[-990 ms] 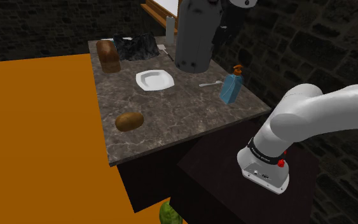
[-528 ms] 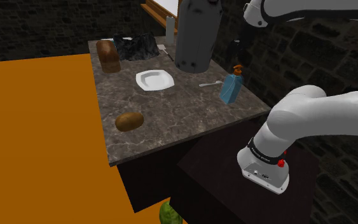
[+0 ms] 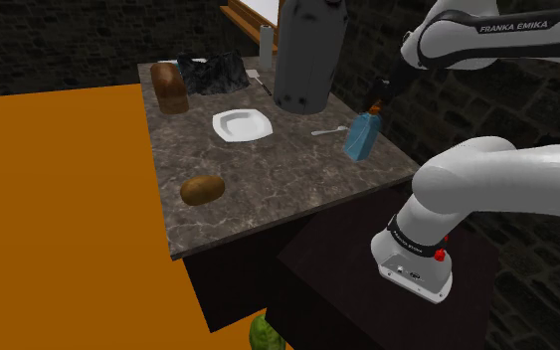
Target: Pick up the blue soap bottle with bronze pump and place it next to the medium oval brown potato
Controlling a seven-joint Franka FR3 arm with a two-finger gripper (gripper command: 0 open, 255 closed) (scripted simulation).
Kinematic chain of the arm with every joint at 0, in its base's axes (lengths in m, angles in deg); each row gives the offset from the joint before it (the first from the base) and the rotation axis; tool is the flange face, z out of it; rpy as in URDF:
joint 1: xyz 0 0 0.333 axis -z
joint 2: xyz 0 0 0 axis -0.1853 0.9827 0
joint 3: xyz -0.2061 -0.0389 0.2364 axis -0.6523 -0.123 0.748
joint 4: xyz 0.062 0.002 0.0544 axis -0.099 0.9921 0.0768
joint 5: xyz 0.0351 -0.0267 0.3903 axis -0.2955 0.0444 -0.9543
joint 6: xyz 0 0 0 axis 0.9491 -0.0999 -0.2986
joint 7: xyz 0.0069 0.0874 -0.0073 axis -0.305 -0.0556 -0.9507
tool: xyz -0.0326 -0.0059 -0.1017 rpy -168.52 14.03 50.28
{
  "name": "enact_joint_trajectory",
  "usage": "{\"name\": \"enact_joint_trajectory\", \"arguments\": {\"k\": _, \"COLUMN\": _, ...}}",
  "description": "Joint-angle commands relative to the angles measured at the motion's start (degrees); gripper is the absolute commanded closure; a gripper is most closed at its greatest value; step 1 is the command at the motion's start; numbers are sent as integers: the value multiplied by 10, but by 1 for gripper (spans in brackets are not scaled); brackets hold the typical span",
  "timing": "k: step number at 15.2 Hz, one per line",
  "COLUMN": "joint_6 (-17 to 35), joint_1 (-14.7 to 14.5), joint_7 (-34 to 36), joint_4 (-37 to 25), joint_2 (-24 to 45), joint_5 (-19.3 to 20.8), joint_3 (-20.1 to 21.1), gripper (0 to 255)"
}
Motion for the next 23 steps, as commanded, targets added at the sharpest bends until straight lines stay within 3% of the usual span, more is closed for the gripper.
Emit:
{"name": "enact_joint_trajectory", "arguments": {"k": 1, "joint_6": 10, "joint_1": 21, "joint_7": -18, "joint_4": 24, "joint_2": 18, "joint_5": 11, "joint_3": -37, "gripper": 0}}
{"name": "enact_joint_trajectory", "arguments": {"k": 10, "joint_6": 117, "joint_1": 15, "joint_7": -27, "joint_4": 54, "joint_2": 94, "joint_5": 27, "joint_3": -78, "gripper": 0}}
{"name": "enact_joint_trajectory", "arguments": {"k": 17, "joint_6": 117, "joint_1": 15, "joint_7": -27, "joint_4": 54, "joint_2": 94, "joint_5": 27, "joint_3": -78, "gripper": 0}}
{"name": "enact_joint_trajectory", "arguments": {"k": 18, "joint_6": 117, "joint_1": 15, "joint_7": -27, "joint_4": 54, "joint_2": 94, "joint_5": 27, "joint_3": -78, "gripper": 255}}
{"name": "enact_joint_trajectory", "arguments": {"k": 23, "joint_6": 117, "joint_1": 15, "joint_7": -27, "joint_4": 54, "joint_2": 94, "joint_5": 27, "joint_3": -78, "gripper": 255}}
